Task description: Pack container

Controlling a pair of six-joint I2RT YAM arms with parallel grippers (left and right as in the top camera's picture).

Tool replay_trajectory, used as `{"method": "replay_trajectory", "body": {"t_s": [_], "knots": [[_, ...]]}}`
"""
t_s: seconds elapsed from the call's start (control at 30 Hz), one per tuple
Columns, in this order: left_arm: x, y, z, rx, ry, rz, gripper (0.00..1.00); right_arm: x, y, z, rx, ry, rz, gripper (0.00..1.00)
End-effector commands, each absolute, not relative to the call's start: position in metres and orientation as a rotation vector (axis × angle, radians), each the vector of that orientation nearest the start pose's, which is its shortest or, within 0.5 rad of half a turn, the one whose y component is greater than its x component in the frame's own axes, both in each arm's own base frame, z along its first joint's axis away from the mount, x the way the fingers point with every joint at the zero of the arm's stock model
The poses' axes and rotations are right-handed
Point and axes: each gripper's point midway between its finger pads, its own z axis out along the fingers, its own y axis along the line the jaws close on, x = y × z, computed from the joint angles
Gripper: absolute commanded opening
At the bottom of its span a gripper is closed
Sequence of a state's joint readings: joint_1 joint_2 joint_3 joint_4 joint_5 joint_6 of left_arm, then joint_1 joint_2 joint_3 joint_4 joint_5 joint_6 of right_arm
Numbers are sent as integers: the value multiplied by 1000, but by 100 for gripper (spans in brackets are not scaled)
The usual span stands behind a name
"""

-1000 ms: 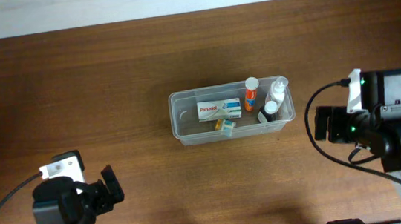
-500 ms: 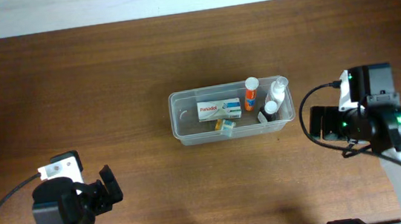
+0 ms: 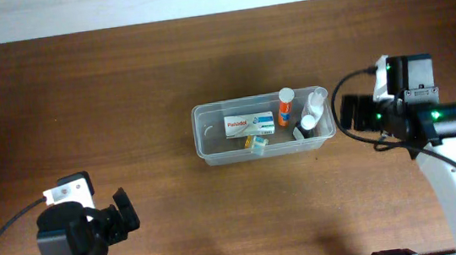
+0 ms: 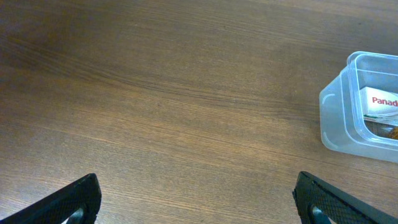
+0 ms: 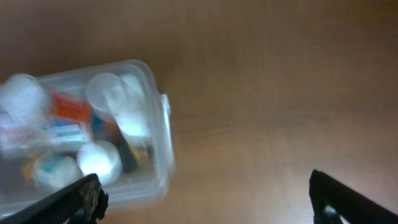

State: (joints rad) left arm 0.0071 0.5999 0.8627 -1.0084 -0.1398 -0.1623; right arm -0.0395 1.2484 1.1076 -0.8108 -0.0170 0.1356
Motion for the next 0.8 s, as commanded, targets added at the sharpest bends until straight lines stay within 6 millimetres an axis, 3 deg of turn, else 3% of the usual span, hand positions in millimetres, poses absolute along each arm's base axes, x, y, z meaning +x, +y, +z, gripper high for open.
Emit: {"method": "replay_trajectory", "body": {"t_s": [0.0,0.13,0.37,0.6,0.77], "knots": [[202,28,217,-282,2293,99,100,326,-4,204,194,2351,111,98],[202,28,217,-282,2293,99,99,321,-4,218,145,2116,101,98],[202,28,217,-282,2293,99,99,284,-4,240,88,1655,89,98],[202,28,217,-282,2293,99,100,261,0,217,55,1483,95,98],[202,28,217,-282,2293,99,99,252,19,208,-135,1438,64,98]]}}
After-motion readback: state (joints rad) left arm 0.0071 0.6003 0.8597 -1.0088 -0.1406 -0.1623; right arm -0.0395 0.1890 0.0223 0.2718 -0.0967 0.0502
